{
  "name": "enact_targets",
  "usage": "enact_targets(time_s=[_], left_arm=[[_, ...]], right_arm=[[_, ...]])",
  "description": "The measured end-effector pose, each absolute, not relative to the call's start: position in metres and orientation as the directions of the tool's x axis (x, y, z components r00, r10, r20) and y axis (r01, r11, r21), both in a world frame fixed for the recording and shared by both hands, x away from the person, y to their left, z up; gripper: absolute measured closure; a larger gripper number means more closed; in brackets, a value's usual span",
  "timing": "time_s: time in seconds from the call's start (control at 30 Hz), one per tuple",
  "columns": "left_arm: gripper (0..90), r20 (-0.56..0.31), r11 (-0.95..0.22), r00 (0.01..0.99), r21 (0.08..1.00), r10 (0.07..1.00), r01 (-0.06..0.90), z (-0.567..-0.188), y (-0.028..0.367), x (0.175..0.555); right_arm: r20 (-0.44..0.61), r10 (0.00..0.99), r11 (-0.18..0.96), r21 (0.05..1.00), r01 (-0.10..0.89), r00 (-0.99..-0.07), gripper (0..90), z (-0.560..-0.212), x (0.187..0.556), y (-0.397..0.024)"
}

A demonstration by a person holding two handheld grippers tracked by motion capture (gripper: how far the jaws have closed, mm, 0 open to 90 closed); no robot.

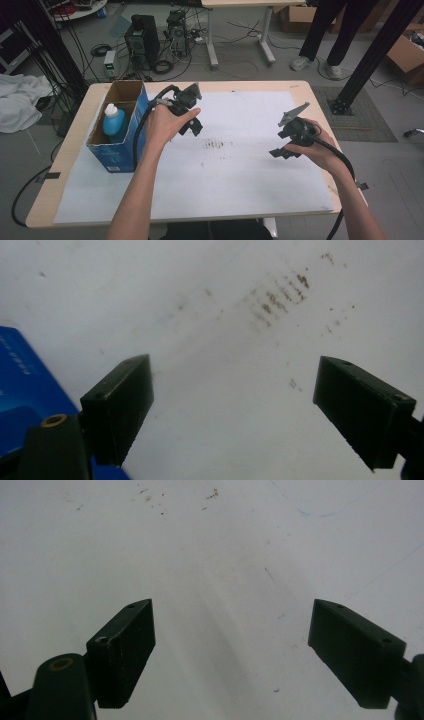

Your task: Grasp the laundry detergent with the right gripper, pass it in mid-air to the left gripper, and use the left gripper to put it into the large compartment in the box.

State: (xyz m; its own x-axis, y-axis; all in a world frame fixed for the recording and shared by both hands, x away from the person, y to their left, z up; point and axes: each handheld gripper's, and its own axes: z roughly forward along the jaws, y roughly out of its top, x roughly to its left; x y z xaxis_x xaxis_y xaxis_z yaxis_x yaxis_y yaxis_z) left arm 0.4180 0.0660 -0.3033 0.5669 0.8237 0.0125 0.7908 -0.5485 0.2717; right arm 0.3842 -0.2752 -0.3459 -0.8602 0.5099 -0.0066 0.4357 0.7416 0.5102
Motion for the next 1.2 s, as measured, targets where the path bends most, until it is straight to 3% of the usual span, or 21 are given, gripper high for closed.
enact_targets(time_s=[0.37, 1.2], left_arm=[[17.2, -0.014, -0.549, 0.567, 0.237, 0.823, 0.802, -0.340, 0.065, 0.418], [16.9, -0.006, -0.564, 0.582, 0.235, 0.814, 0.792, -0.343, 0.061, 0.416]], right_arm=[[-0.009, 0.517, 0.737, 0.513, 0.440, -0.856, 19.0, -0.344, 0.388, -0.274], [0.000, 0.517, 0.743, 0.497, 0.449, -0.856, 18.9, -0.350, 0.389, -0.269]])
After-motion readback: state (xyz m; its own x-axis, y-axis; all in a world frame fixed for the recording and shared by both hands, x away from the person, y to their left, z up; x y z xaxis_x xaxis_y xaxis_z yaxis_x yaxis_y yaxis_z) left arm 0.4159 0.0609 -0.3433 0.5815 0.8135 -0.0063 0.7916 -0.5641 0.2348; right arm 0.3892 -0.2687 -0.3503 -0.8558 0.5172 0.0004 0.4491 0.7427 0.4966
